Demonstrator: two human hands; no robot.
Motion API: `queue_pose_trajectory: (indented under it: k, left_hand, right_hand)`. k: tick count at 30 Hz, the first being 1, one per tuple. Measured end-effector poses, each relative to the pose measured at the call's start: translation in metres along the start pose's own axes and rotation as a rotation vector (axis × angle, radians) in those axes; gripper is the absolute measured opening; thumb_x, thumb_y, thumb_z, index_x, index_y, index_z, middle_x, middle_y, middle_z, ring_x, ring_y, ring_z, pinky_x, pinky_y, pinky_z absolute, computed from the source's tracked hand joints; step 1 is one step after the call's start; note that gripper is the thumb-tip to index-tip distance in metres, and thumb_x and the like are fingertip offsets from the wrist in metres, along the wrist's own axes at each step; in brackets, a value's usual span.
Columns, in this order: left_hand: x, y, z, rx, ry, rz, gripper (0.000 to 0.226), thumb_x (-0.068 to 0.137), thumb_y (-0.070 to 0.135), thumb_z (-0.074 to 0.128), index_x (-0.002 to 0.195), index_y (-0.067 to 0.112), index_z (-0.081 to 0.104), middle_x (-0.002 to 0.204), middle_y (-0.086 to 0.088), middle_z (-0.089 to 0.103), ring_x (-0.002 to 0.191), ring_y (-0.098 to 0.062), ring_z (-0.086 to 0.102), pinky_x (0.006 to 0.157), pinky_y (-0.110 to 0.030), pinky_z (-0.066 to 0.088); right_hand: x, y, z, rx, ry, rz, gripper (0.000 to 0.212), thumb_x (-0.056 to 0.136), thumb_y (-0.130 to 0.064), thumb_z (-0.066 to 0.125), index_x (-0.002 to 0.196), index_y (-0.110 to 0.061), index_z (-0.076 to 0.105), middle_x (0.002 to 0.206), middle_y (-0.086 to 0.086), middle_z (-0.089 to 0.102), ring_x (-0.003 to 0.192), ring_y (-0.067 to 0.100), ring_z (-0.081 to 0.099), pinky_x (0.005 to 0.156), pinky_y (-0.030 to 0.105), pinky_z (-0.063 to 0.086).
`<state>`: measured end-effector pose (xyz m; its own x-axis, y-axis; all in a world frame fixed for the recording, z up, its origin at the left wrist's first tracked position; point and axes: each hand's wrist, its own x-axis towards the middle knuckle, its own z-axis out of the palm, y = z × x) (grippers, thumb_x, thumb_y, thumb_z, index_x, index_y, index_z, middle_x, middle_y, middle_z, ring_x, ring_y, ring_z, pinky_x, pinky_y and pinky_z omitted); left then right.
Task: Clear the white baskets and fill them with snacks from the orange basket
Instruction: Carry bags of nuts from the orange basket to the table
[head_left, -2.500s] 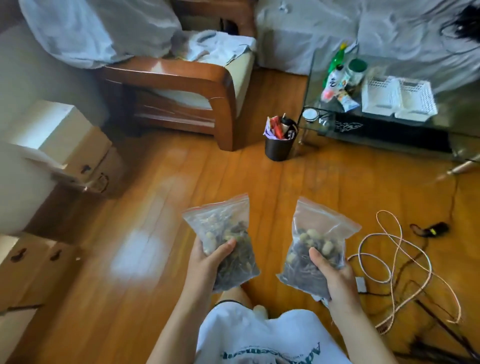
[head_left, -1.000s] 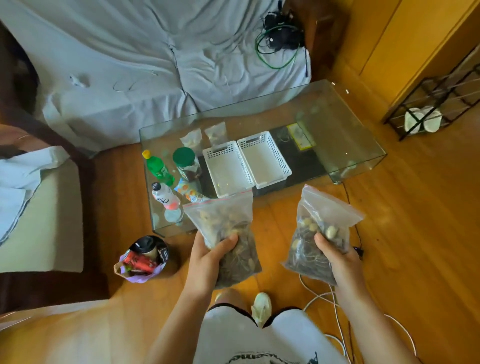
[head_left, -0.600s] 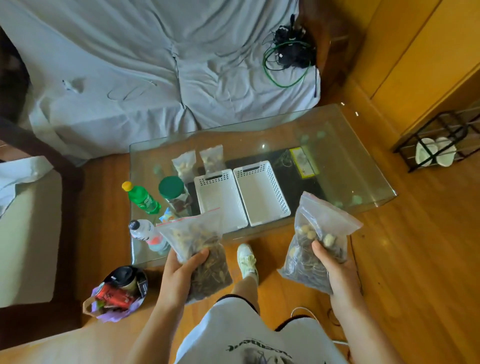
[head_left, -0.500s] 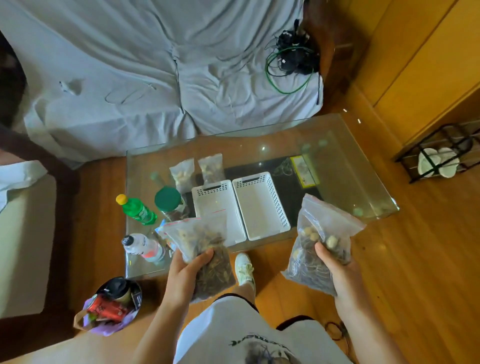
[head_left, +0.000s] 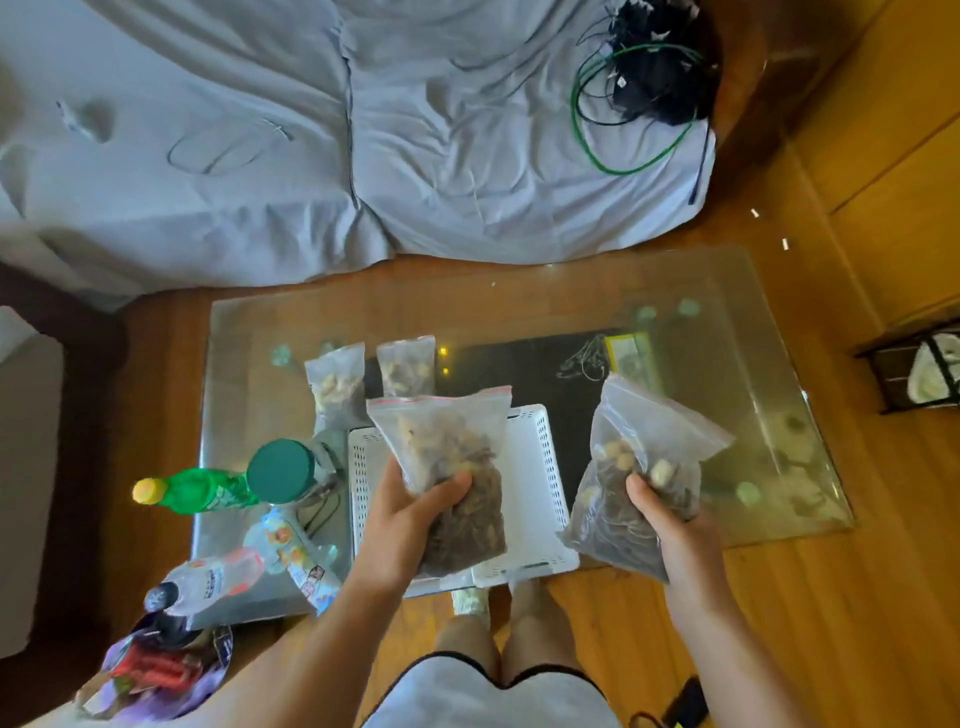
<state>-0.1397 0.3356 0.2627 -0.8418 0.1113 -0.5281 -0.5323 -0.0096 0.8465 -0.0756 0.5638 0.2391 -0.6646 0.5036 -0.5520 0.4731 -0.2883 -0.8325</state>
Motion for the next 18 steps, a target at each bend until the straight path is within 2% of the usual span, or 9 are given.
queue_pose_trajectory:
  k: [4, 7, 10, 12, 14, 16, 18]
  left_hand:
    - [0.06, -0.041, 0.025, -0.042, 0.057, -0.095, 0.028, 0.079, 0.0, 0.064, 0.1, 0.018, 0.06, 0.077, 0.01, 0.075, 0.07, -0.003, 0.069, 0.055, -0.013, 0.051]
    - [0.114, -0.066, 0.039, -0.038, 0.089, -0.122, 0.028, 0.078, 0.002, 0.066, 0.1, 0.018, 0.06, 0.077, 0.008, 0.074, 0.072, -0.003, 0.069, 0.057, -0.014, 0.051]
    - [0.173, -0.08, 0.05, -0.007, 0.08, -0.102, 0.034, 0.074, 0.013, 0.074, 0.1, 0.026, 0.057, 0.089, 0.007, 0.07, 0.081, -0.004, 0.067, 0.064, -0.015, 0.053]
    - [0.212, -0.085, 0.055, 0.018, 0.07, -0.074, 0.042, 0.067, 0.024, 0.071, 0.105, 0.027, 0.054, 0.095, 0.006, 0.066, 0.086, -0.005, 0.065, 0.07, -0.016, 0.054]
    - [0.248, -0.092, 0.058, 0.027, 0.073, -0.052, 0.04, 0.067, 0.024, 0.07, 0.104, 0.028, 0.053, 0.096, 0.006, 0.065, 0.089, -0.007, 0.065, 0.074, -0.017, 0.054]
    - [0.283, -0.101, 0.059, 0.029, 0.081, -0.045, 0.038, 0.074, 0.018, 0.073, 0.104, 0.027, 0.052, 0.098, 0.004, 0.064, 0.091, -0.011, 0.064, 0.076, -0.019, 0.055]
    - [0.312, -0.111, 0.06, 0.054, 0.089, -0.06, 0.038, 0.079, 0.016, 0.07, 0.109, 0.025, 0.05, 0.103, 0.002, 0.063, 0.095, -0.011, 0.062, 0.079, -0.02, 0.055]
  right_hand:
    - [0.077, 0.032, 0.015, -0.064, -0.001, 0.054, 0.02, 0.07, -0.026, 0.074, 0.089, -0.028, 0.066, 0.072, -0.016, 0.073, 0.068, 0.001, 0.069, 0.053, 0.015, 0.053]
    - [0.135, 0.051, 0.027, -0.081, -0.028, 0.12, 0.028, 0.061, -0.036, 0.075, 0.087, -0.031, 0.068, 0.08, -0.009, 0.075, 0.077, 0.01, 0.071, 0.061, 0.024, 0.053]
    - [0.194, 0.064, 0.04, -0.11, -0.031, 0.121, 0.021, 0.069, -0.03, 0.075, 0.088, -0.029, 0.067, 0.091, -0.003, 0.073, 0.092, 0.02, 0.068, 0.074, 0.033, 0.053]
    - [0.229, 0.069, 0.05, -0.145, -0.047, 0.097, 0.024, 0.073, -0.029, 0.074, 0.096, -0.027, 0.066, 0.1, 0.0, 0.071, 0.098, 0.023, 0.066, 0.084, 0.038, 0.053]
    - [0.262, 0.072, 0.059, -0.172, -0.06, 0.072, 0.024, 0.074, -0.03, 0.074, 0.097, -0.029, 0.065, 0.103, -0.003, 0.07, 0.099, 0.019, 0.065, 0.087, 0.037, 0.052]
    - [0.294, 0.073, 0.068, -0.189, -0.062, 0.046, 0.02, 0.075, -0.031, 0.074, 0.093, -0.031, 0.064, 0.099, -0.008, 0.069, 0.098, 0.014, 0.065, 0.083, 0.031, 0.053]
    - [0.321, 0.077, 0.076, -0.212, -0.055, 0.03, 0.024, 0.076, -0.032, 0.073, 0.097, -0.029, 0.063, 0.099, -0.011, 0.068, 0.096, 0.009, 0.065, 0.076, 0.023, 0.051]
